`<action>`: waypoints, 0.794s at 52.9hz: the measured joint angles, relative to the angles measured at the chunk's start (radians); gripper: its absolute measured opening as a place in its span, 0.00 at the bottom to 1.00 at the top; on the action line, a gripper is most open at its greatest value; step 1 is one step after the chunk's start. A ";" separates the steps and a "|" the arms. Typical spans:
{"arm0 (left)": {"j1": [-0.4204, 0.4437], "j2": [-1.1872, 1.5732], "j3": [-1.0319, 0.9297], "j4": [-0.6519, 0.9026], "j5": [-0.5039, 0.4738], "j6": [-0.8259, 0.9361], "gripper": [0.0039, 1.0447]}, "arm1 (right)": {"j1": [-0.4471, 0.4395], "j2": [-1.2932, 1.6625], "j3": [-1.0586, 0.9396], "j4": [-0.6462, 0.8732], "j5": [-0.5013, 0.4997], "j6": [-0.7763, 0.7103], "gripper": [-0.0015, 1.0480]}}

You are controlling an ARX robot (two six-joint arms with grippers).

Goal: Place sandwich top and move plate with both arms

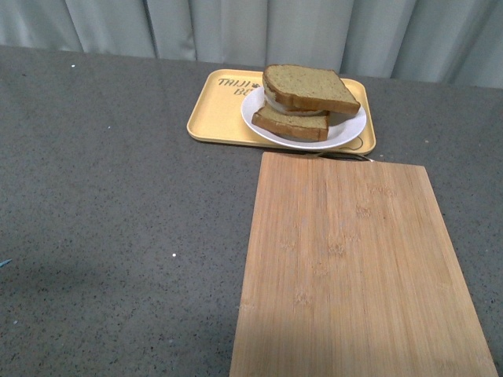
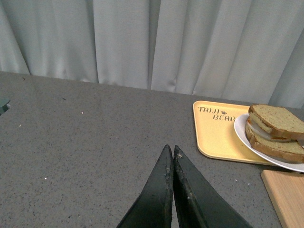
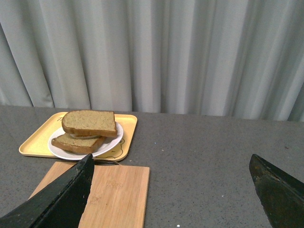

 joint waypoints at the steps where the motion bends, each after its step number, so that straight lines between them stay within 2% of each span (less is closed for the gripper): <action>1: 0.004 -0.011 -0.002 -0.006 0.000 0.000 0.03 | 0.000 0.000 0.000 0.000 0.000 0.000 0.91; 42: 0.021 -0.571 -0.078 -0.461 0.005 0.000 0.03 | 0.000 0.000 0.000 0.000 0.000 0.000 0.91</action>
